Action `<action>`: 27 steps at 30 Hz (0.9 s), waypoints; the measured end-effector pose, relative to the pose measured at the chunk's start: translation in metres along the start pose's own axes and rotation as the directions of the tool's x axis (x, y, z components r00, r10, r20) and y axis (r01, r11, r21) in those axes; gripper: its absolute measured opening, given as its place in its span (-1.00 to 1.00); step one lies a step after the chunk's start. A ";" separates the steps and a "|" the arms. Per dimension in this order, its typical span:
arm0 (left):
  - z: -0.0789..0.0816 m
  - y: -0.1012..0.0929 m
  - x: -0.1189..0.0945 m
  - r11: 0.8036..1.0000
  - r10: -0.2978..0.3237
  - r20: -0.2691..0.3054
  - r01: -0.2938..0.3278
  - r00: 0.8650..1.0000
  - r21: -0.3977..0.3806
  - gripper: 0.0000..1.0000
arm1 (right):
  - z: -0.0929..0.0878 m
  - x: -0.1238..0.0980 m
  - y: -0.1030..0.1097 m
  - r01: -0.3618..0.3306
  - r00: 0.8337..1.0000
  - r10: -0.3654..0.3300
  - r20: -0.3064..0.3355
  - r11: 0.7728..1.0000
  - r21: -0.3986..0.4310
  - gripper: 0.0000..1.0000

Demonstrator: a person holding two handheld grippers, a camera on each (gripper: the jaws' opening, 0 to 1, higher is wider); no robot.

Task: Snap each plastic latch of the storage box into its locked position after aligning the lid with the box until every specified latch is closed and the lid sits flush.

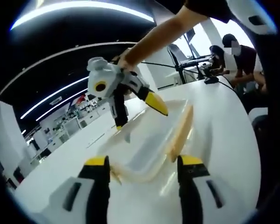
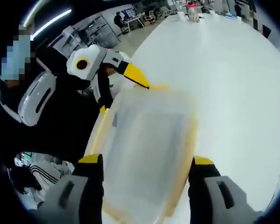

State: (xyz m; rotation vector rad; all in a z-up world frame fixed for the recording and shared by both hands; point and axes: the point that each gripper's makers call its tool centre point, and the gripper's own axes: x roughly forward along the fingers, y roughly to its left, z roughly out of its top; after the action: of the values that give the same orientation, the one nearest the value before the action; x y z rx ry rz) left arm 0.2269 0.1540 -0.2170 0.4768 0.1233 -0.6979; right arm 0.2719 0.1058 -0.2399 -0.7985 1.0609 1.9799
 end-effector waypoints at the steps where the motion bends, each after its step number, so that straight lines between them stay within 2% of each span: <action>1: 0.000 0.001 -0.001 1.000 0.008 0.002 -0.008 1.000 -0.006 0.16 | 0.000 0.000 0.000 0.004 1.000 -0.004 0.009 1.000 0.000 0.49; 3: -0.002 0.004 -0.005 0.997 0.032 -0.002 -0.032 0.999 -0.067 0.20 | 0.002 0.000 0.000 0.012 0.999 -0.012 0.036 1.000 -0.001 0.50; 4: -0.003 0.006 -0.006 0.997 0.037 -0.007 -0.038 0.999 -0.065 0.21 | 0.003 0.001 0.000 0.017 0.999 -0.017 0.048 1.000 -0.001 0.52; 5: -0.010 0.007 -0.009 0.987 0.044 -0.033 -0.048 0.998 -0.152 0.18 | 0.003 0.001 0.001 0.027 0.998 -0.027 0.065 1.000 -0.003 0.53; 7: -0.011 0.006 -0.012 0.973 0.018 -0.037 -0.026 0.999 -0.229 0.15 | 0.005 0.003 0.003 0.047 0.995 -0.046 0.087 0.999 -0.013 0.59; 10: -0.008 0.013 -0.016 0.983 0.037 -0.012 -0.038 0.999 -0.182 0.23 | 0.006 0.003 0.005 0.073 0.991 -0.069 0.113 0.997 -0.038 0.66; 11: -0.004 0.014 -0.017 0.981 0.039 0.011 -0.036 0.999 -0.192 0.24 | 0.006 0.003 0.006 0.081 0.990 -0.075 0.121 0.996 -0.046 0.67; 12: 0.010 0.014 -0.018 0.964 0.032 0.087 -0.008 0.996 -0.267 0.20 | 0.008 0.002 0.007 0.099 0.985 -0.088 0.148 0.993 -0.070 0.68; 14: 0.026 0.019 -0.022 0.939 0.049 0.170 0.013 0.984 -0.345 0.14 | 0.009 0.000 0.008 0.124 0.978 -0.106 0.181 0.988 -0.095 0.67; 16: 0.030 0.026 -0.025 0.935 0.066 0.182 0.003 0.981 -0.354 0.14 | 0.007 -0.002 0.011 0.140 0.974 -0.119 0.192 0.985 -0.100 0.69; 19: 0.026 0.031 -0.026 0.936 0.073 0.159 -0.013 0.985 -0.352 0.16 | 0.008 -0.010 0.019 0.181 0.956 -0.151 0.253 0.978 -0.101 0.76; 22: 0.023 0.031 -0.026 0.919 0.067 0.159 0.002 0.985 -0.395 0.16 | 0.006 -0.012 0.024 0.222 0.943 -0.187 0.274 0.970 -0.102 0.81; 23: 0.021 0.030 -0.025 0.909 0.066 0.157 0.005 0.985 -0.416 0.16 | 0.004 -0.012 0.027 0.235 0.940 -0.199 0.277 0.966 -0.105 0.84; 24: 0.020 0.028 -0.024 0.887 0.056 0.166 0.027 0.985 -0.461 0.16 | 0.003 -0.013 0.030 0.268 0.931 -0.225 0.287 0.956 -0.119 0.89; 25: 0.020 0.027 -0.024 0.878 0.053 0.173 0.036 0.984 -0.477 0.15 | 0.004 -0.013 0.030 0.283 0.927 -0.236 0.291 0.950 -0.129 0.93; 27: 0.017 0.032 -0.025 0.845 0.061 0.185 0.047 0.981 -0.533 0.13 | 0.004 -0.017 0.028 0.387 0.887 -0.328 0.324 0.912 -0.135 0.98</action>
State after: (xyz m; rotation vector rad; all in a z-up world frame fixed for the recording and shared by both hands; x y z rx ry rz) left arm 0.2278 0.1820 -0.1832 -0.1333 0.1258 -0.6650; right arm 0.2570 0.0932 -0.2134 -0.7128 0.5032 1.8242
